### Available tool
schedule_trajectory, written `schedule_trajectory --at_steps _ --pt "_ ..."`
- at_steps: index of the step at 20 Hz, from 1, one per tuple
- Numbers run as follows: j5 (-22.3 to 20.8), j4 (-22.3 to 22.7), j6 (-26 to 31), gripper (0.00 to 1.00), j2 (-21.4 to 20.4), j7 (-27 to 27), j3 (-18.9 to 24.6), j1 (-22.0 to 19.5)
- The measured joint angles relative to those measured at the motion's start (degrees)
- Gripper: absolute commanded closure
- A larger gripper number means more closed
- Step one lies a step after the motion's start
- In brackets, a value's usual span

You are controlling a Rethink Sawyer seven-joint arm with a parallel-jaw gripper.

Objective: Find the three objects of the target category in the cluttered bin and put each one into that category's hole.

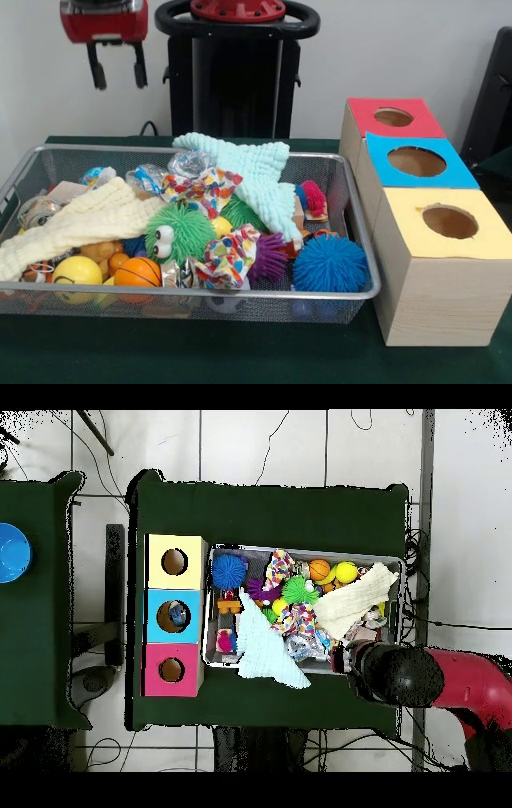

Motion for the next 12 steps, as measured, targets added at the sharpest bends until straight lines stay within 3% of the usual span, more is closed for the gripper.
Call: schedule_trajectory --at_steps 8,12 --pt "-2.6 -3.5 -8.6 0.0 10.6 0.0 -7.5 2.4" --pt "-2.6 -4.0 -11.1 0.0 13.0 0.0 -9.7 3.2"
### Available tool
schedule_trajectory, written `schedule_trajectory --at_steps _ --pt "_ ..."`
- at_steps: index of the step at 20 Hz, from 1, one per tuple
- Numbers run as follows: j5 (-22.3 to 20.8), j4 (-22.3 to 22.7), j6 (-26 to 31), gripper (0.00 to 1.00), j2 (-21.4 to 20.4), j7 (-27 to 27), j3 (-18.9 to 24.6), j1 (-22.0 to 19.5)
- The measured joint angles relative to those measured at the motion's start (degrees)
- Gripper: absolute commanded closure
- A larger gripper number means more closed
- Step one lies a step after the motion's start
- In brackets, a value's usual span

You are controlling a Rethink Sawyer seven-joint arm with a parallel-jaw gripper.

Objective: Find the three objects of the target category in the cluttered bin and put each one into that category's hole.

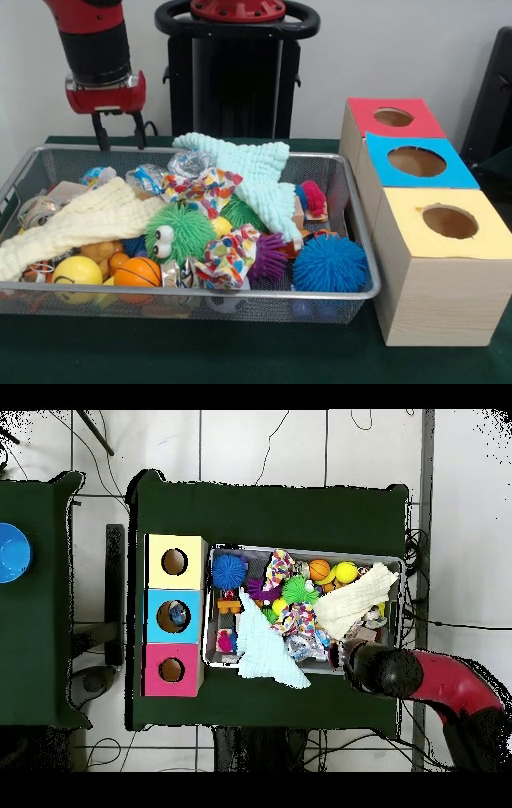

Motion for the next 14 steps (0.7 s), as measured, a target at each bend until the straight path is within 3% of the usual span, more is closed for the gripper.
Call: schedule_trajectory --at_steps 7,14 --pt "0.0 -0.7 -4.0 0.0 4.7 0.0 -5.0 2.6" --pt "0.2 -1.6 -4.7 0.0 6.3 0.0 -6.7 3.3"
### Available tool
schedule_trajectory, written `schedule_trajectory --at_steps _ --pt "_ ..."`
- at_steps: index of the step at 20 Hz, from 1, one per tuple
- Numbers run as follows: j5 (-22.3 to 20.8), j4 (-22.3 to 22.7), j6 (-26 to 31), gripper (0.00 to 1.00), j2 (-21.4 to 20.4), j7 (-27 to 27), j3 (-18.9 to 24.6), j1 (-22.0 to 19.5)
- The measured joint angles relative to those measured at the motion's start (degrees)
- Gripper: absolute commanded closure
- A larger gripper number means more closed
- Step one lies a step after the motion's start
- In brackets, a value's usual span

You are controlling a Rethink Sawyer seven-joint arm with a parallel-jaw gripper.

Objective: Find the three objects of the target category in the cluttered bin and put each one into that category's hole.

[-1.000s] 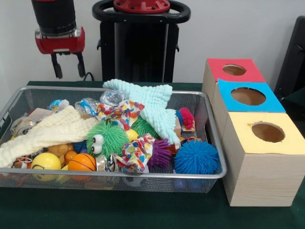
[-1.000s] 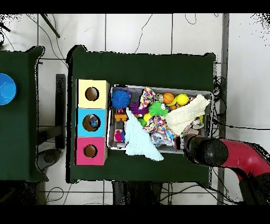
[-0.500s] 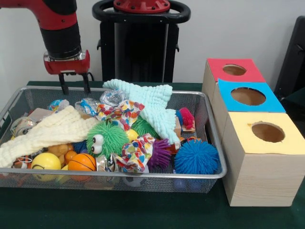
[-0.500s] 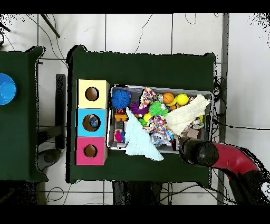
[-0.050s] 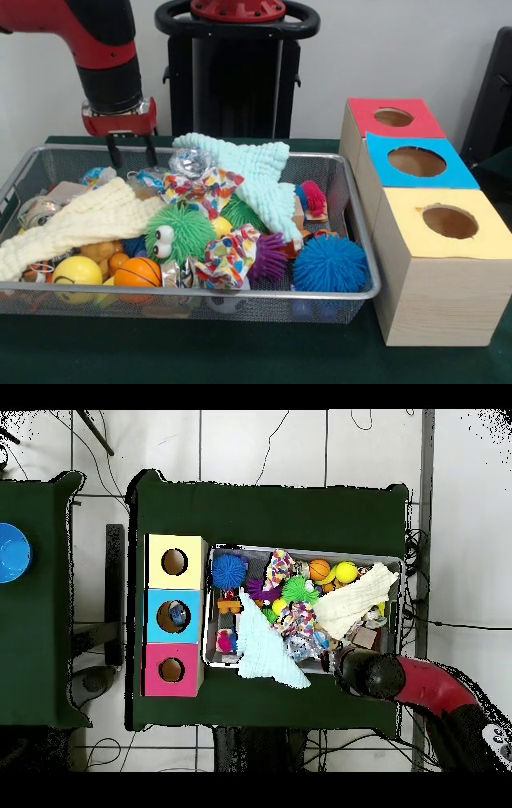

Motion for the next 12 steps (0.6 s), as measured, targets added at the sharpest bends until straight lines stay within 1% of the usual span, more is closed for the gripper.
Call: schedule_trajectory --at_steps 5,8,12 --pt "0.0 -1.4 -0.4 0.0 0.4 0.0 -1.0 0.2" --pt "0.0 -2.2 -0.6 0.0 1.3 0.0 -1.6 0.3" --pt "0.0 -3.5 -2.4 0.0 3.2 0.0 -2.1 0.6"
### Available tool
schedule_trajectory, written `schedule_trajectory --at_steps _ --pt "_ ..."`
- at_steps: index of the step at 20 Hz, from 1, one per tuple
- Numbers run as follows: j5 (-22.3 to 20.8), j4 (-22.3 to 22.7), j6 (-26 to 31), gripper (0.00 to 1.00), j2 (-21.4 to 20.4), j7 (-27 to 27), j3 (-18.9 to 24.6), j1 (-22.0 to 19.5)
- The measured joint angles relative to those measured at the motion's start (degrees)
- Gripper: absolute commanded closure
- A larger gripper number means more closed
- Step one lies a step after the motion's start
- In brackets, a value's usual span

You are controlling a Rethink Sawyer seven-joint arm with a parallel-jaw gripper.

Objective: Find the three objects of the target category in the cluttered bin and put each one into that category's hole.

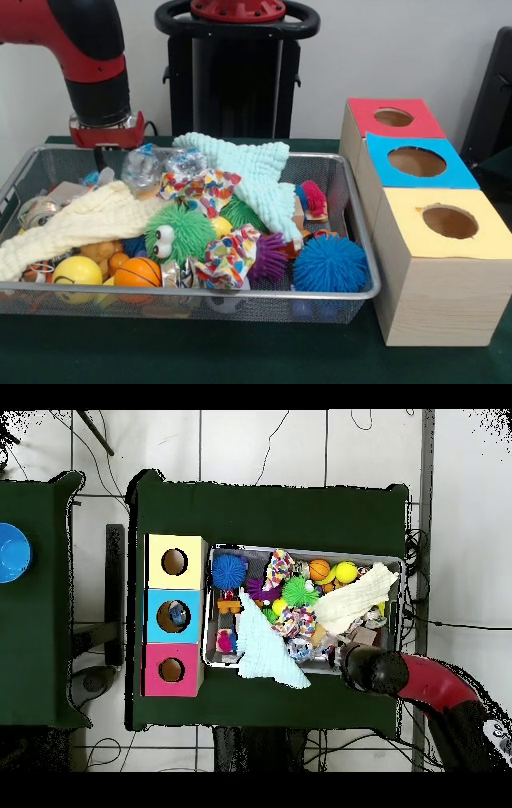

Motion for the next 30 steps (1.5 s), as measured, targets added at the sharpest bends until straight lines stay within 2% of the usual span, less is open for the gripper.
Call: schedule_trajectory --at_steps 10,17,30 --pt "0.5 -2.4 -7.1 0.0 2.0 0.0 -0.1 1.6" --pt "0.7 -2.5 -7.3 0.0 3.5 0.0 -1.0 1.6" --pt "2.1 -2.5 -5.8 0.0 2.1 0.0 -1.0 1.6"
